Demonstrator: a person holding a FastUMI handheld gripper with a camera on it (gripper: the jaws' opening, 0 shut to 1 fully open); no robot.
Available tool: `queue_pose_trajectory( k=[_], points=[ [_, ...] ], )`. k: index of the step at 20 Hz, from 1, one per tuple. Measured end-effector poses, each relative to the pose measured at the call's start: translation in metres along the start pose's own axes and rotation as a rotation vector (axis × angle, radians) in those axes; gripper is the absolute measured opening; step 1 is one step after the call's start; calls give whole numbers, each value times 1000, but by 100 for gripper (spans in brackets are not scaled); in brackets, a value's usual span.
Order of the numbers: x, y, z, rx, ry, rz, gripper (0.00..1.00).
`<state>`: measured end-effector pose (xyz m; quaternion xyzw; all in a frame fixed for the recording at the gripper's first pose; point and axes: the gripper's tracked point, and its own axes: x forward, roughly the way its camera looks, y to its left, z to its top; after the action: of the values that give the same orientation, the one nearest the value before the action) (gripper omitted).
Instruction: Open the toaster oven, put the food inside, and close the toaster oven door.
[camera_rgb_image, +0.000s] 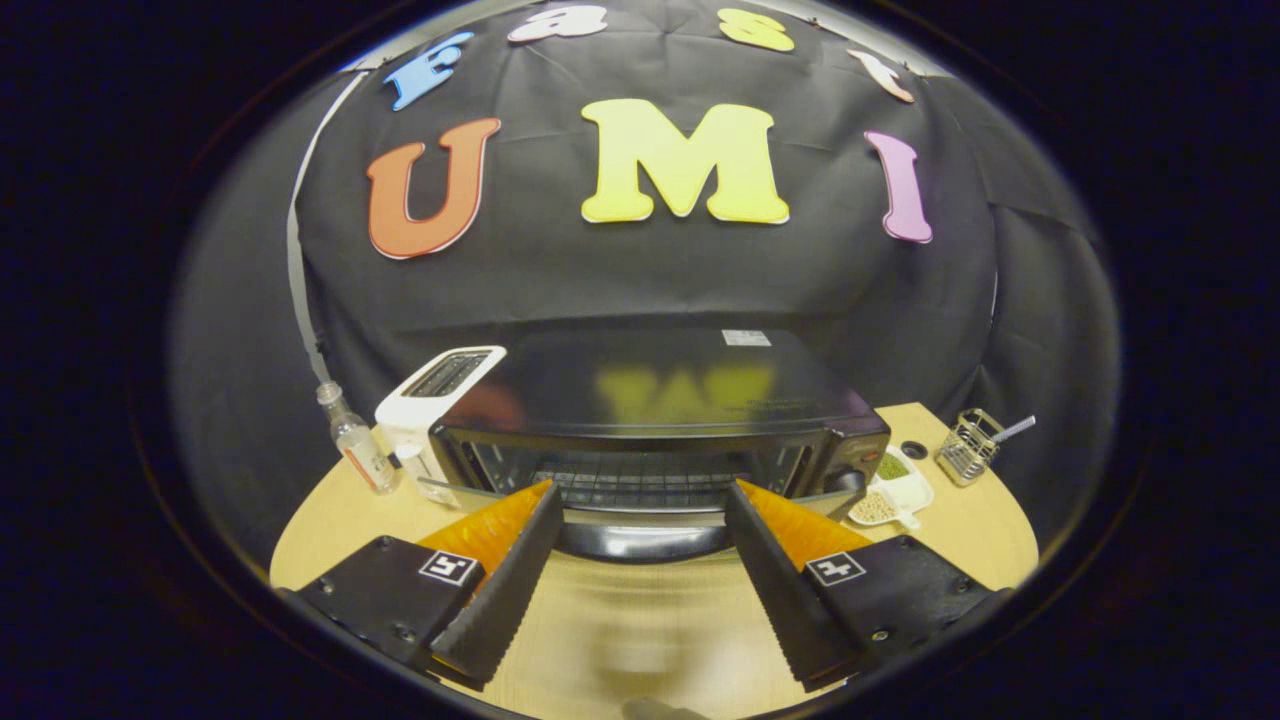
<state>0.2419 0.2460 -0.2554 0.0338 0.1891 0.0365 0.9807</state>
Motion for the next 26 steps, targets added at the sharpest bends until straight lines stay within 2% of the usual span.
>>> queue_pose_trajectory(
  k=[10,15,18,23,26],
  points=[
    [-40,0,-82,-35,96,-43,100],
    [-42,-4,-126,-41,179,-38,100],
    [-42,-4,-149,-88,215,-42,100],
    [-32,-8,-181,-33,305,-34,100],
    [-27,-10,-183,-38,307,-47,100]
  ],
)
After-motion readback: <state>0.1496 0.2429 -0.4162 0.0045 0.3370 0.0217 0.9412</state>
